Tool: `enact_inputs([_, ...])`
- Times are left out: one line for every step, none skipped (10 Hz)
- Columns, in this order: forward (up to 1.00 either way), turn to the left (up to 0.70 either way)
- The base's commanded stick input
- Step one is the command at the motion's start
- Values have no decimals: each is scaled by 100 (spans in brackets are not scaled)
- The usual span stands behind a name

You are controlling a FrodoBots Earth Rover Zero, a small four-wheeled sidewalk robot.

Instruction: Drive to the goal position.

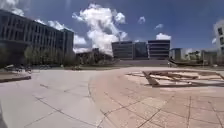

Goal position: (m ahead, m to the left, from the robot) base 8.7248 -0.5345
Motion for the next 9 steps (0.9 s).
enact_inputs([70,10])
enact_inputs([70,22])
enact_inputs([70,1])
enact_inputs([70,0])
enact_inputs([70,0])
enact_inputs([70,0])
enact_inputs([70,0])
enact_inputs([70,0])
enact_inputs([70,0])
